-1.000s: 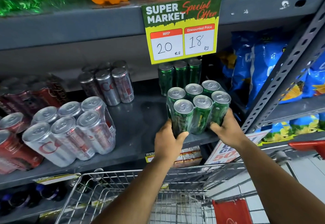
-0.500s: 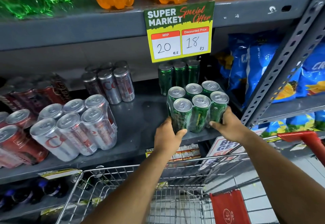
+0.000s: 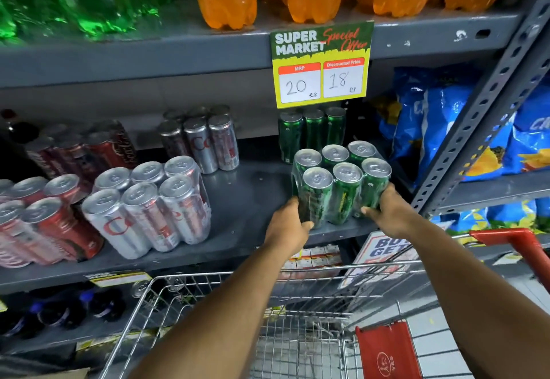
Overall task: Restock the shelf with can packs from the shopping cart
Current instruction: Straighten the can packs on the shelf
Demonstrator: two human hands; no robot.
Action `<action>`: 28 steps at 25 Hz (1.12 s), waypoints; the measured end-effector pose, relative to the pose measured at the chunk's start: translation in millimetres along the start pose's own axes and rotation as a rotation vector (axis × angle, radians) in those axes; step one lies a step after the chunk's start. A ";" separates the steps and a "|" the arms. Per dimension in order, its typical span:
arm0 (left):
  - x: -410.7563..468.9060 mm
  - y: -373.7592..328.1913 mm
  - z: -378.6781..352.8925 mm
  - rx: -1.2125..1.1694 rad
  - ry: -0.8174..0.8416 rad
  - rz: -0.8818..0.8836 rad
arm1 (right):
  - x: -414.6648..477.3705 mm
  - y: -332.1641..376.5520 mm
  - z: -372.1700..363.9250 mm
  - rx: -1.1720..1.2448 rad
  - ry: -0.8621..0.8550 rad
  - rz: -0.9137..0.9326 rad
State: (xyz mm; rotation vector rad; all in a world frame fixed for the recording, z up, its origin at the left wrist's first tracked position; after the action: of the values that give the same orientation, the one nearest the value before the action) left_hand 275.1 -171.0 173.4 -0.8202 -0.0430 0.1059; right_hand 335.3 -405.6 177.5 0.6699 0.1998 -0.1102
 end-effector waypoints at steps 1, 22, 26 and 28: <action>-7.4 4.1 8.9 0.003 -0.019 -0.010 | -6.4 1.5 2.0 -0.025 -0.017 -0.035; -114.9 220.4 243.4 -0.140 -0.369 0.335 | -118.2 273.5 -210.6 0.306 0.118 0.469; -104.2 205.9 240.2 -0.039 -0.332 0.357 | -122.2 269.2 -202.9 0.313 0.096 0.507; -99.6 198.5 235.6 -0.035 -0.307 0.339 | -123.9 259.2 -193.7 0.328 0.069 0.501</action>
State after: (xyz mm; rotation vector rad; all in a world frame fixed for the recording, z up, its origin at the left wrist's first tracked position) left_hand 142.0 123.8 189.0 -0.8353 -0.1959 0.5519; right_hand 228.7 -77.9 213.1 1.0326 0.0752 0.3685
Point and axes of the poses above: each hand's wrist, its own x-axis towards the middle knuckle, its own z-axis out of the back of the hand, y = z × x, the point moved 9 cm from there along x, towards the middle knuckle, and after that the axes turned 2 degrees about -z, right-handed, at the moved point
